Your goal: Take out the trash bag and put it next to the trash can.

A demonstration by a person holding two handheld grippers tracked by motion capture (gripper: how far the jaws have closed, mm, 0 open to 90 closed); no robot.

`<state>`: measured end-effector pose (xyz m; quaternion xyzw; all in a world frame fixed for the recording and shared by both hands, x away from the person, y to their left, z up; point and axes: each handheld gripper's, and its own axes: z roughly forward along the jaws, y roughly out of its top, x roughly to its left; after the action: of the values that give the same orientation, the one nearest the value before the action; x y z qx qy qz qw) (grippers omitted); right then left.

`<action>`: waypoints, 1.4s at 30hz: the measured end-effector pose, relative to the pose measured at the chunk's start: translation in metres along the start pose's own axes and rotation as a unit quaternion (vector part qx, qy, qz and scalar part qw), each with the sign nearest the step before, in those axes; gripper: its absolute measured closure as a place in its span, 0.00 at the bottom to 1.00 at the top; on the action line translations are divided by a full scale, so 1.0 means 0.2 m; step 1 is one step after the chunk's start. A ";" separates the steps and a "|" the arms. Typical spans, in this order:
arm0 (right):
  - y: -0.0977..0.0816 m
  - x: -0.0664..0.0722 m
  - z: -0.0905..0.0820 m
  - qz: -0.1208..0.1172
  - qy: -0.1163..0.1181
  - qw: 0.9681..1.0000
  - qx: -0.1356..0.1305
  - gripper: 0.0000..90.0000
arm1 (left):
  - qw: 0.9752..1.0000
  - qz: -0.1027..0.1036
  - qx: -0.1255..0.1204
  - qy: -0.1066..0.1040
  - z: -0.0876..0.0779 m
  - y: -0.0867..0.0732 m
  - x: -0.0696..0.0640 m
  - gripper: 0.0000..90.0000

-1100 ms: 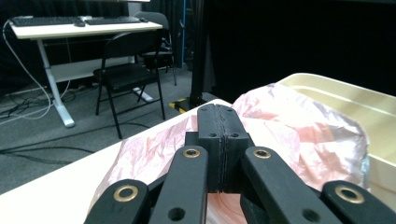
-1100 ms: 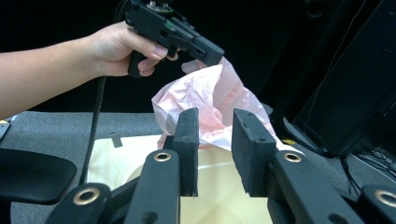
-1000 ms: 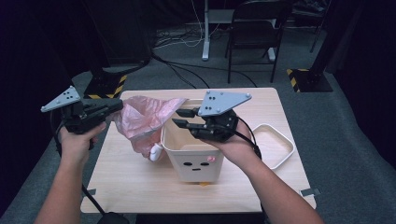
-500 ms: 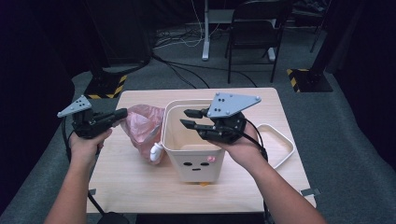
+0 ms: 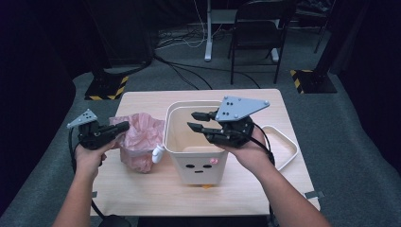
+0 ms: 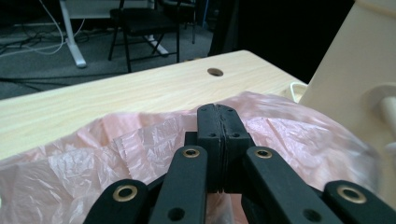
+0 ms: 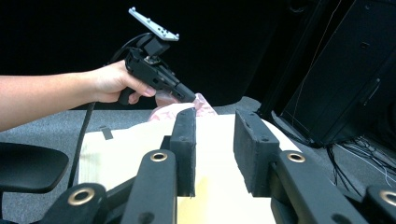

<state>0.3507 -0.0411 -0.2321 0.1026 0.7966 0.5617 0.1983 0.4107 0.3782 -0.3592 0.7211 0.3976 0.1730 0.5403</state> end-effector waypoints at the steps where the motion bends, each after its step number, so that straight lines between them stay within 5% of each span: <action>1: 0.00 0.00 0.00 0.000 -0.001 1.000 -0.001 0.77 | 1.000 0.000 0.002 0.001 0.00 -0.01 0.00 0.99; 14: -0.03 0.00 -0.07 -0.003 -0.017 1.000 0.000 0.76 | 1.000 -0.013 0.009 0.010 -0.02 -0.09 0.02 0.95; 29: -0.09 -0.02 -0.15 0.007 -0.034 0.999 -0.006 0.74 | 0.999 -0.009 -0.022 0.045 -0.07 -0.01 -0.01 0.56; 42: -0.15 -0.02 -0.21 0.013 -0.050 0.999 0.001 0.73 | 0.998 0.009 -0.028 0.057 -0.10 0.03 -0.07 0.52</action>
<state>0.3382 -0.0901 -0.2471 0.1413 0.7848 0.5577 0.2303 0.3914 0.3795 -0.3443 0.6983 0.4166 0.2299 0.5348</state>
